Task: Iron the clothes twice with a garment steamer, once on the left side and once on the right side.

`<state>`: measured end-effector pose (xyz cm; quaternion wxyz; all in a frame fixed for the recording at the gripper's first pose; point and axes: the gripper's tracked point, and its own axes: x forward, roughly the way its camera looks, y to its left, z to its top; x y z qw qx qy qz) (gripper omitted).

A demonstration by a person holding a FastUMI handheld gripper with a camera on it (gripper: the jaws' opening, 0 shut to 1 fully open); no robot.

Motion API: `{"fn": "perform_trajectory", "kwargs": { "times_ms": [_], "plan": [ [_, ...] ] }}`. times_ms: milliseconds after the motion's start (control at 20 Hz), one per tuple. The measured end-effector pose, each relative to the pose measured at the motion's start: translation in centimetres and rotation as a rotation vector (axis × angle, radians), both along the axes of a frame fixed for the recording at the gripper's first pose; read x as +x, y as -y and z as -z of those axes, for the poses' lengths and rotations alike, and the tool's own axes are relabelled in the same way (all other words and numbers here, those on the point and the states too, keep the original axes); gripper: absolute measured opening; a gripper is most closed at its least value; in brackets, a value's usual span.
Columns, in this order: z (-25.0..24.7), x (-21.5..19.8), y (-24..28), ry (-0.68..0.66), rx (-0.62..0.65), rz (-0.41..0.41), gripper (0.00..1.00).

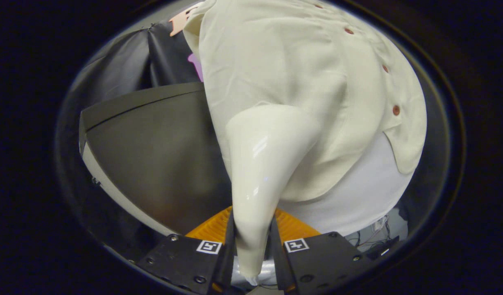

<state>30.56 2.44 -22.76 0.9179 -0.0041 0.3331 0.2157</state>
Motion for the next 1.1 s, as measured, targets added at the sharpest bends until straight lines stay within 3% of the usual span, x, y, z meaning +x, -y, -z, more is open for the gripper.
{"fn": "perform_trajectory", "kwargs": {
  "times_ms": [200, 350, 650, 1100],
  "plan": [
    [-4.3, 0.9, -0.5, 0.091, 0.076, -0.030, 0.42],
    [-9.1, 1.8, 0.3, 0.157, 0.088, -0.007, 0.41],
    [-20.2, 2.3, 3.3, 0.302, 0.050, -0.004, 0.41],
    [-34.0, 7.8, 10.5, 0.478, 0.116, 0.083, 0.41]
  ]
}}
